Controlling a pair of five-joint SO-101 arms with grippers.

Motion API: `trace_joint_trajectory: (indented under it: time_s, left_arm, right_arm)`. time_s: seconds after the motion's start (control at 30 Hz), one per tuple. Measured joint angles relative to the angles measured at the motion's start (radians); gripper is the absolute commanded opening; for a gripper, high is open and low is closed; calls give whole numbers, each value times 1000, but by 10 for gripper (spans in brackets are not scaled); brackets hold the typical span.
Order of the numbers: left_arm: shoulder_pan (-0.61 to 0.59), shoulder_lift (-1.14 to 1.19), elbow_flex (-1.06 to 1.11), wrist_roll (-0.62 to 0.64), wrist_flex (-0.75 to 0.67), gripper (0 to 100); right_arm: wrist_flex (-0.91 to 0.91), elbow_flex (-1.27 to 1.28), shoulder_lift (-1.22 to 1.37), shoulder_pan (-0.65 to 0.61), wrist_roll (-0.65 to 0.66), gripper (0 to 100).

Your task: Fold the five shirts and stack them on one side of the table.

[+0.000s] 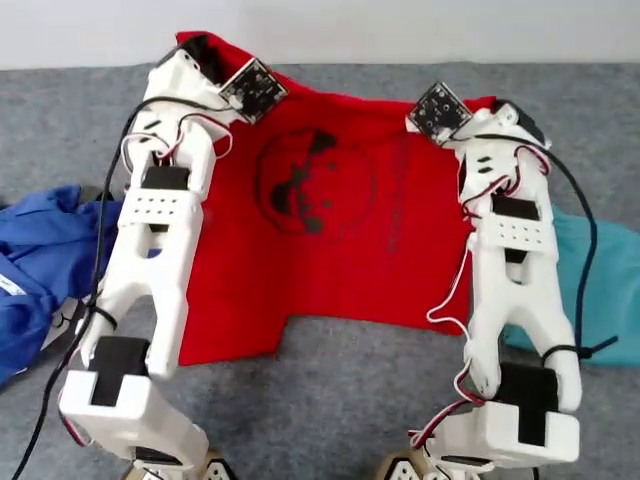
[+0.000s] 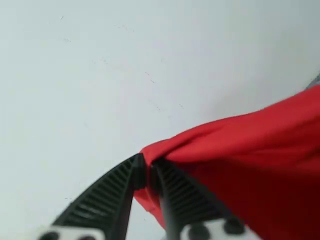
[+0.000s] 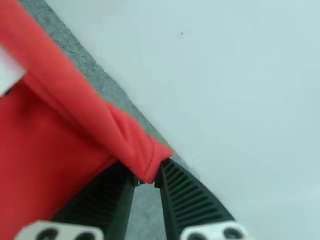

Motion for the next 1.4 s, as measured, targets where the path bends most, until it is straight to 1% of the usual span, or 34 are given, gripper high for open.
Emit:
trace_joint_trajectory:
  time_s: [0.3, 0.37, 0.47, 0.53, 0.6, 0.7, 0.83, 0.93, 1.07, 1.17, 1.23, 1.4]
  left_arm:
    - [0, 6, 12, -2, 0, 15]
    - [0, 6, 41, -37, 0, 15]
    - [-2, 6, 94, -100, 5, 15]
    - [-2, 3, 126, -120, 51, 15]
    - [-2, -21, 157, -127, 140, 15]
    - [-2, -103, 190, -129, 313, 15]
    - [-2, -227, 196, -129, 592, 15]
    - [-14, -313, 196, -129, 807, 15]
    - [-8, -396, 196, -129, 1034, 15]
    - [-11, -419, 196, -129, 1168, 15]
    - [-11, -422, 196, -130, 1231, 15]
    - [-11, -422, 196, -209, 1366, 16]
  right_arm:
    - [12, 8, 0, -25, 0, 10]
    - [68, 11, 0, -29, 0, 10]
    - [204, 11, 0, -26, 5, 10]
    - [307, 11, 0, -34, 9, 10]
    - [397, 11, 0, -34, 9, 10]
    - [506, 11, 0, -34, 8, 10]
    - [638, 11, -11, -34, 8, 10]
    - [740, 11, -68, -32, 8, 10]
    - [887, 11, -109, -32, 8, 10]
    - [977, 11, -110, -32, 6, 10]
    - [1019, 11, -110, -32, 9, 10]
    - [1086, 11, -112, -32, 20, 10]
